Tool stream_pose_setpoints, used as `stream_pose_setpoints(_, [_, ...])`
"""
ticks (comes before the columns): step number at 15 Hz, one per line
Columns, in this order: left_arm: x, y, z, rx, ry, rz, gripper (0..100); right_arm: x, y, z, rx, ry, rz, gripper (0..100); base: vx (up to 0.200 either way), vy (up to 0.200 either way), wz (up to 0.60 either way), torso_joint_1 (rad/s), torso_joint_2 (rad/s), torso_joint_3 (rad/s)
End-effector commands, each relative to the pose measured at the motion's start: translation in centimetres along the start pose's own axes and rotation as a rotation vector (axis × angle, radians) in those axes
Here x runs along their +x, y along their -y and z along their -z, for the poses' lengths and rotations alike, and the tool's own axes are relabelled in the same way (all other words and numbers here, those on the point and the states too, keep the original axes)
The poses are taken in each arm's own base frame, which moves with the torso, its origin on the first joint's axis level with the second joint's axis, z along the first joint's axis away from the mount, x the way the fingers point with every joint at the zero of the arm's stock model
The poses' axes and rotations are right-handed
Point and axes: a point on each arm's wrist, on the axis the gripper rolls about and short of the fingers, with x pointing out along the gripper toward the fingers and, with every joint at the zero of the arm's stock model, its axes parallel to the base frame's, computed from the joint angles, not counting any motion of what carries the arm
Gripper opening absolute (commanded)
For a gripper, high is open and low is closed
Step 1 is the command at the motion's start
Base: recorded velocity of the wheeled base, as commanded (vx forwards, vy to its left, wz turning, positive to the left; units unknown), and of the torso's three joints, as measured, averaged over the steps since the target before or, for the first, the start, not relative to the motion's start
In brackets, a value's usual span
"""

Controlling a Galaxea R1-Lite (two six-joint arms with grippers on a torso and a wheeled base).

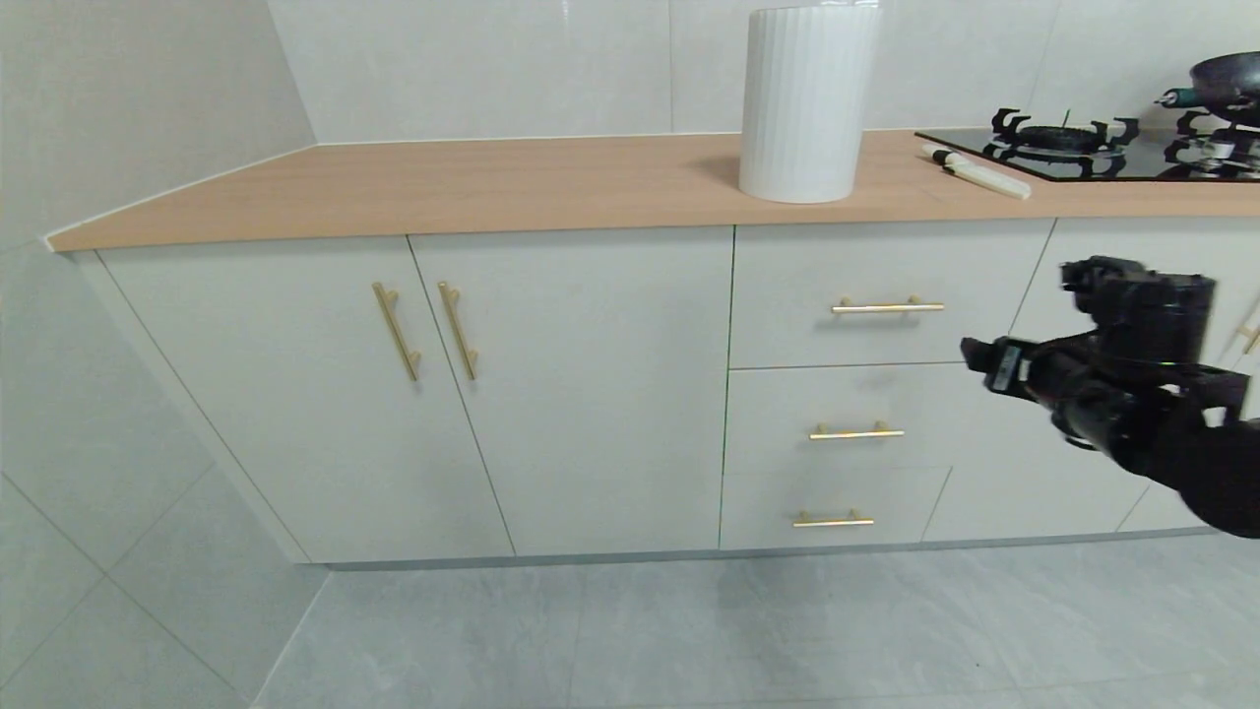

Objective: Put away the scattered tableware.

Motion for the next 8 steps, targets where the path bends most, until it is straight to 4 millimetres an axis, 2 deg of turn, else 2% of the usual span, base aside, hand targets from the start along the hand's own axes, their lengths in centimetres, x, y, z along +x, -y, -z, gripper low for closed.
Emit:
stream_pose_setpoints(1, [0.0, 0.0, 0.0, 0.0, 0.0, 0.0, 100, -14.9, 6.3, -3.0, -0.001, 0.239, -0.031, 100, 0.0, 0.0, 0.0, 0.0, 0.0, 0.0])
stream_pose_setpoints(3, [0.0, 0.0, 0.0, 0.0, 0.0, 0.0, 100, -19.9, 9.5, -2.2, -0.061, 0.277, 0.037, 100, 0.0, 0.0, 0.0, 0.0, 0.0, 0.0])
stream_pose_setpoints(6, [0.0, 0.0, 0.0, 0.0, 0.0, 0.0, 100, -25.5, 12.4, -0.8, -0.085, 0.27, 0.126, 100, 0.0, 0.0, 0.0, 0.0, 0.0, 0.0])
stream_pose_setpoints(7, [0.0, 0.0, 0.0, 0.0, 0.0, 0.0, 100, -29.1, 13.9, 1.1, -0.102, 0.276, 0.147, 100, 0.0, 0.0, 0.0, 0.0, 0.0, 0.0])
stream_pose_setpoints(8, [0.0, 0.0, 0.0, 0.0, 0.0, 0.0, 100, -31.1, 14.7, 2.3, -0.116, 0.275, 0.148, 100, 0.0, 0.0, 0.0, 0.0, 0.0, 0.0])
